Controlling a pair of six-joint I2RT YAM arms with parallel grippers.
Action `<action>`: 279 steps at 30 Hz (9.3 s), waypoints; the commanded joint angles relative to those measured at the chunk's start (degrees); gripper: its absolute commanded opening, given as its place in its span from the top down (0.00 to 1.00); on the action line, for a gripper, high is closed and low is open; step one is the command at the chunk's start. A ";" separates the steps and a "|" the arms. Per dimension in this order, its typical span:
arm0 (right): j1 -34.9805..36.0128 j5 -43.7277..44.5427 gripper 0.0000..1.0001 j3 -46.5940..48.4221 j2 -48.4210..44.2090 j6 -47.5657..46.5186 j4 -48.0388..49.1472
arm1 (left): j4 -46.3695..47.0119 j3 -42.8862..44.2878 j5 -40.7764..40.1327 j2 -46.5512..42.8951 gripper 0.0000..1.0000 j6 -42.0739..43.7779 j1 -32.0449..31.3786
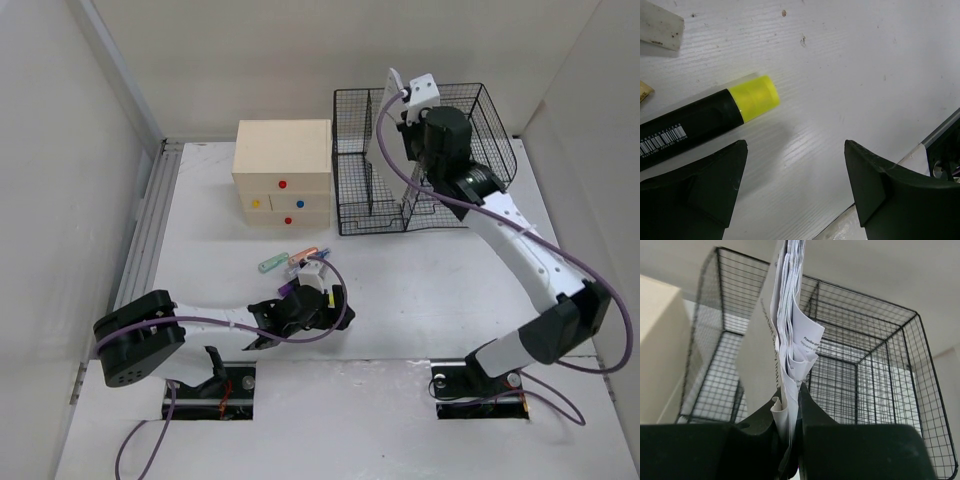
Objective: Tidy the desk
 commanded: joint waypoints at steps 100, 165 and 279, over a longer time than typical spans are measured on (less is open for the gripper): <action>4.23 26.11 1.00 -9.63 13.88 8.72 30.36 | -23.95 5.48 -11.89 -35.21 0.21 1.52 -1.47; -11.14 -54.75 0.25 -21.48 -22.16 3.53 1.61 | -22.46 21.31 -2.85 -28.36 0.75 12.43 33.05; -14.32 -57.30 0.79 -24.30 -19.08 7.58 1.54 | -9.61 11.37 -2.83 -16.66 1.00 5.13 32.28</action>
